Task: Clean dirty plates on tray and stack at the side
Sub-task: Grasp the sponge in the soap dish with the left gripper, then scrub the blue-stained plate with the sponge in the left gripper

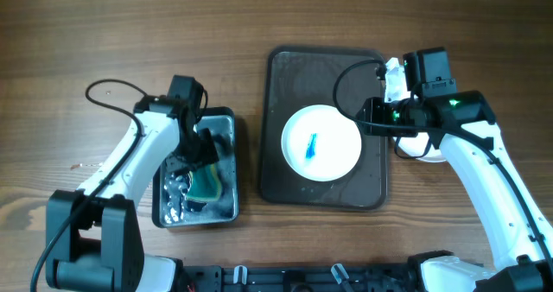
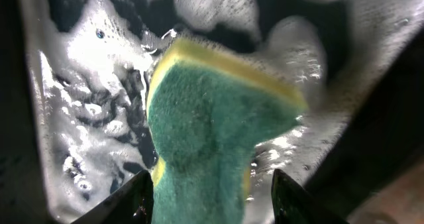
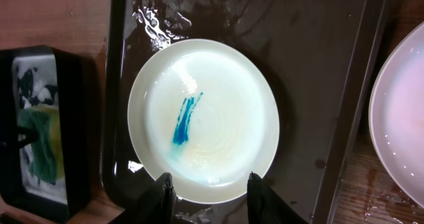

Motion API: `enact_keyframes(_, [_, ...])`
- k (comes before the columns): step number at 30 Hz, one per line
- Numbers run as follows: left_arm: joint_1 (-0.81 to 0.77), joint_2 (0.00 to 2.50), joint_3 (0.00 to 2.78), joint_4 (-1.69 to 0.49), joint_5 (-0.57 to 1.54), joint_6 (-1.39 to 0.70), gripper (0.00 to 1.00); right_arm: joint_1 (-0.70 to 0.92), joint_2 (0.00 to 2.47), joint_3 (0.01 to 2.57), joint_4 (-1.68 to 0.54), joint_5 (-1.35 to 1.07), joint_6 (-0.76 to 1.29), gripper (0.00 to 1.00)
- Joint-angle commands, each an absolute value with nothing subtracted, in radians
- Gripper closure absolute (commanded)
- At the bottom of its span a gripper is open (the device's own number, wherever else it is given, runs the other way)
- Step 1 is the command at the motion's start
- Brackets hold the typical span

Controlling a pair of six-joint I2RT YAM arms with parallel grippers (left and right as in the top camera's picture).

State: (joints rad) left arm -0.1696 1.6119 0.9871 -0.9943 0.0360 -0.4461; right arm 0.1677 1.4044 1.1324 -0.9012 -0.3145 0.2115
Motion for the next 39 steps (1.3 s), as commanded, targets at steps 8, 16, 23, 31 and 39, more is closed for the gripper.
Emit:
enact_keyframes(8, [-0.170,1.619,0.817,-0.764,0.044,-0.506,0.96,0.171,1.441,1.137,-0.930,-0.225,0.353,0.61])
enact_keyframes(16, [-0.170,1.606,1.071,-1.000,-0.009,-0.471,0.96,0.168,1.603,1.137,-0.889,-0.185,0.220,0.61])
enact_keyframes(23, [-0.184,1.583,1.415,-1.227,0.014,-0.448,0.96,0.156,1.728,1.135,-0.854,-0.147,0.113,0.57])
enact_keyframes(31, [-0.265,1.605,1.444,-1.076,0.175,-0.487,0.96,0.156,1.858,1.024,-0.621,-0.343,0.056,0.76])
enact_keyframes(39, [-0.452,1.785,1.427,-0.872,0.273,-0.594,0.96,0.157,1.857,0.956,-0.568,-0.225,0.133,0.96])
